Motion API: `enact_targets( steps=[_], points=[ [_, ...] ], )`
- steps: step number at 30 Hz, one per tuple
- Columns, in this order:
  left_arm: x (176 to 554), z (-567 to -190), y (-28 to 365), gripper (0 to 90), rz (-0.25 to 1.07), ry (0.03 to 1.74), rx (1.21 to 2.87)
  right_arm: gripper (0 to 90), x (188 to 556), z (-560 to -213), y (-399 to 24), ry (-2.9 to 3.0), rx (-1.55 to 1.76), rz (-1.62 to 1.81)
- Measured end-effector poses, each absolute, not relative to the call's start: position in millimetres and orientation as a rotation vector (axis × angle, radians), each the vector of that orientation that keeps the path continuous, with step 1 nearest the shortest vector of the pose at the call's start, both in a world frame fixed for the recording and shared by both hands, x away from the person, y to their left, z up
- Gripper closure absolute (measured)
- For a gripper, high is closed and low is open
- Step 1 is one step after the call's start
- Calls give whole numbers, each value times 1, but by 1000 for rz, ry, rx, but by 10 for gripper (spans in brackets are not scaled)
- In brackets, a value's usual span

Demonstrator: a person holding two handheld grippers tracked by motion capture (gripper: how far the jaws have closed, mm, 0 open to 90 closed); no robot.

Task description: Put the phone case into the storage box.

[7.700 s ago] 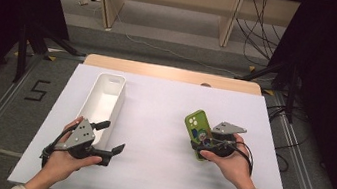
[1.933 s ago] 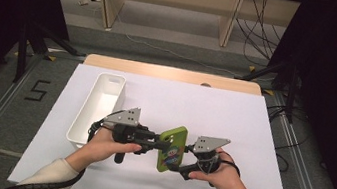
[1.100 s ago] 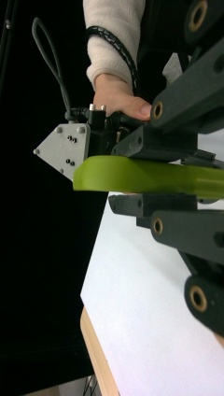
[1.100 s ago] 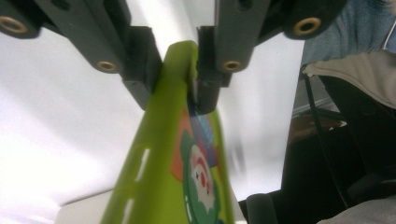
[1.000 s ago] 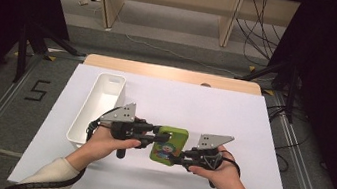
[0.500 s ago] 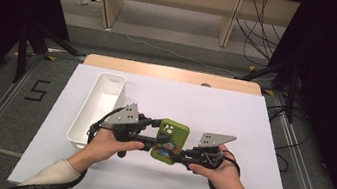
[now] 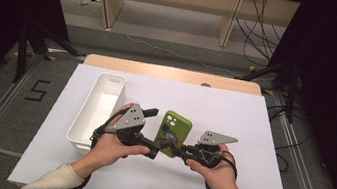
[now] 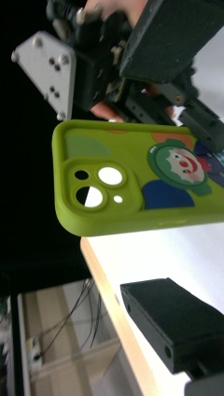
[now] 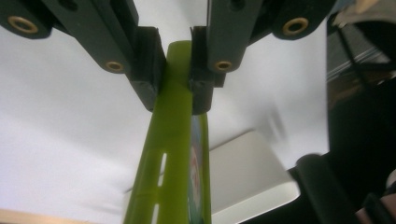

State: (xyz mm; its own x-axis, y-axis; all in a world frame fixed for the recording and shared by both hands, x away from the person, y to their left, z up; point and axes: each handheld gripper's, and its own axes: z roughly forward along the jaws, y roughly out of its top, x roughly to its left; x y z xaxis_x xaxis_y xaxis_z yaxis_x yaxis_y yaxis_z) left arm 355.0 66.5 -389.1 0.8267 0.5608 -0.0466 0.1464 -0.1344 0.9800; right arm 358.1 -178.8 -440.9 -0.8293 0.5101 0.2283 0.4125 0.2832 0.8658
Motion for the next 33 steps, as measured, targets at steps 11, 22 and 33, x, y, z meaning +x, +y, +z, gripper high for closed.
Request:
enact_targets(
  steps=[11, 22, 33],
  points=[
    [355, -382, 48, 0, 492, 647, 1642, 783, 352, -439, -161, 2344, 980, 1539],
    [357, -389, 37, 0, 552, 706, 1653, 783, 350, -441, -151, 2321, 1021, 1500],
    [358, -393, 36, 125, 576, 750, 1631, 782, 350, -441, -147, 2304, 1035, 1470]
  ],
)
